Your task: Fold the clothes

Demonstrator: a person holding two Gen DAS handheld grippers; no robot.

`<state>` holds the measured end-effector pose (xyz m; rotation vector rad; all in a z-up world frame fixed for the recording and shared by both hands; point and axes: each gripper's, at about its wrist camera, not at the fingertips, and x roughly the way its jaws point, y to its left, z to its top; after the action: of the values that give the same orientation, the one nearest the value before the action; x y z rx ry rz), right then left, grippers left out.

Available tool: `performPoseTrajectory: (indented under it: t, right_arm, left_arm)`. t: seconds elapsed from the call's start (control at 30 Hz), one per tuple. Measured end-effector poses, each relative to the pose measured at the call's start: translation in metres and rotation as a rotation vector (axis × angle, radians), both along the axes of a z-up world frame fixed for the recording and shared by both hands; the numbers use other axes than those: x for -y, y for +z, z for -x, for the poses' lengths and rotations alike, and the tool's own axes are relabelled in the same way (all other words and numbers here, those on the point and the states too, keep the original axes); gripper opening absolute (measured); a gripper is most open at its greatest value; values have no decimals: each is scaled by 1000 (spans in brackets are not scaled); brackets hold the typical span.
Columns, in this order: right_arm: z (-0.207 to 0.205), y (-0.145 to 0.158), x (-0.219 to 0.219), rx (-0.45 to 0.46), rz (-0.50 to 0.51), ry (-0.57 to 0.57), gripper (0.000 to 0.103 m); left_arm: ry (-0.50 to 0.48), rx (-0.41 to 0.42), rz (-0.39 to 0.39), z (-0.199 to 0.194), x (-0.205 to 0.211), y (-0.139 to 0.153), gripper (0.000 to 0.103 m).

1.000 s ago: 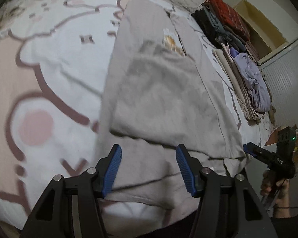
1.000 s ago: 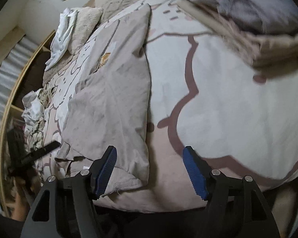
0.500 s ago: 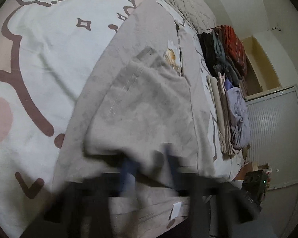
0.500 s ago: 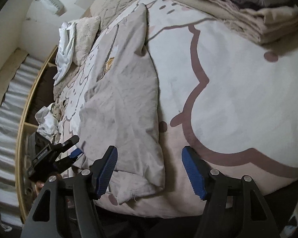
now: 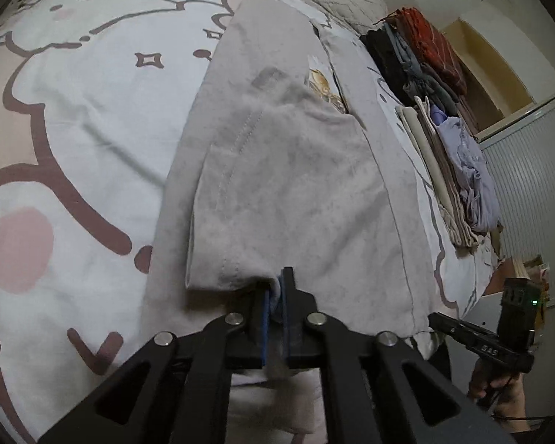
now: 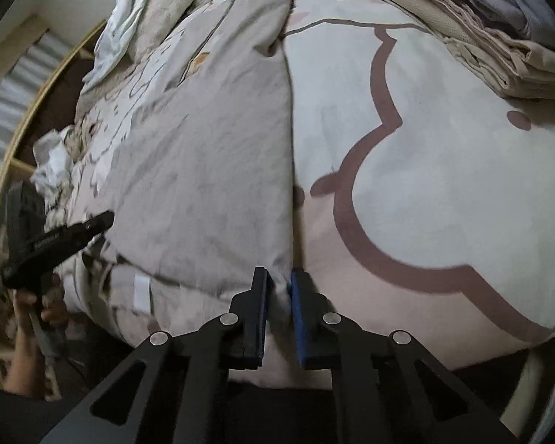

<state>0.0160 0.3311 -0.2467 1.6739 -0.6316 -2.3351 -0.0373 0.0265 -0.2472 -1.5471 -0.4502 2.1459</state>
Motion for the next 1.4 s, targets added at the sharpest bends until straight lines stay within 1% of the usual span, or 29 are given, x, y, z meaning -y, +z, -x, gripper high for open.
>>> performPoseTrajectory:
  t: [0.03, 0.07, 0.13, 0.17, 0.2, 0.23, 0.27, 0.3, 0.37, 0.4, 0.47, 0.53, 0.57, 0.6, 0.63, 0.7, 0.73, 0.77, 0.8, 0.83, 0.93, 0.97, 1.03, 1.23, 1.3, 1.33, 1.37, 1.4]
  right_arm:
    - [-2, 1, 0, -7, -3, 4, 13]
    - [-3, 0, -2, -15, 29, -7, 13]
    - [-5, -4, -10, -13, 122, -48, 13]
    - [-6, -7, -15, -4, 173, -80, 13]
    - [-7, -10, -17, 1, 196, -100, 14]
    - [-7, -11, -17, 2, 214, -118, 16]
    - [-8, -12, -16, -4, 233, -128, 27]
    - [-8, -13, -14, -14, 260, -131, 45]
    - [-4, -10, -4, -34, 269, -114, 59]
    - [-2, -9, 2, -44, 270, -104, 59]
    - [4, -8, 10, -54, 242, -68, 59]
    - [9, -8, 10, -49, 268, -60, 58]
    - [11, -9, 9, -45, 291, -62, 50]
    - [11, -10, 6, -38, 319, -69, 40]
    - [10, -13, 3, -23, 355, -86, 37]
    - [7, -19, -6, 6, 427, -125, 36]
    - [4, -20, -9, 15, 443, -142, 36]
    - [2, -21, -13, 22, 453, -159, 36]
    - [-1, -22, -16, 30, 464, -176, 36]
    - [-4, -23, -21, 36, 478, -194, 36]
    - [-11, -26, -32, 44, 521, -250, 36]
    - [-11, -29, -33, 48, 536, -264, 36]
    - [-10, -33, -33, 55, 564, -289, 36]
    - [5, -36, -25, 40, 536, -249, 36]
    - [10, -34, -20, 31, 504, -226, 34]
    - [12, -34, -17, 27, 487, -214, 30]
    - [12, -34, -17, 26, 477, -212, 19]
    - [13, -36, -18, 28, 479, -217, 14]
  left_arm:
    - [3, 0, -5, 0, 0, 0, 8]
    - [7, 2, -9, 0, -1, 0, 9]
    - [22, 2, -11, 1, 2, 3, 13]
    - [31, -5, -2, 1, 3, 6, 23]
    - [46, -24, 16, 0, 6, 11, 39]
    - [65, -54, 39, -3, 10, 18, 47]
    - [86, -94, 68, -7, 16, 26, 60]
    - [98, -126, 93, -10, 21, 33, 64]
    - [110, -173, 157, -17, 32, 44, 65]
    - [111, -175, 185, -19, 36, 46, 67]
    - [109, -163, 218, -23, 44, 44, 67]
    - [110, -143, 251, -27, 48, 39, 67]
    - [113, -128, 274, -30, 49, 34, 67]
    - [108, -113, 277, -33, 50, 29, 67]
    - [104, -96, 273, -35, 50, 24, 67]
    - [97, -54, 233, -40, 51, 15, 68]
    - [101, -46, 215, -43, 50, 13, 69]
    - [105, -45, 202, -44, 49, 12, 72]
    - [102, -41, 184, -45, 47, 12, 74]
    - [96, -27, 157, -45, 46, 12, 74]
    - [73, 42, 33, -43, 44, 10, 74]
    - [70, 55, 25, -43, 42, 8, 74]
    - [69, 66, 46, -41, 39, 4, 73]
    - [90, 90, 43, -35, 39, 3, 71]
    - [111, 96, 65, -34, 41, 2, 50]
    - [118, 98, 70, -35, 44, 2, 44]
    - [129, 106, 62, -35, 48, 2, 36]
    - [142, 123, 28, -36, 53, 2, 26]
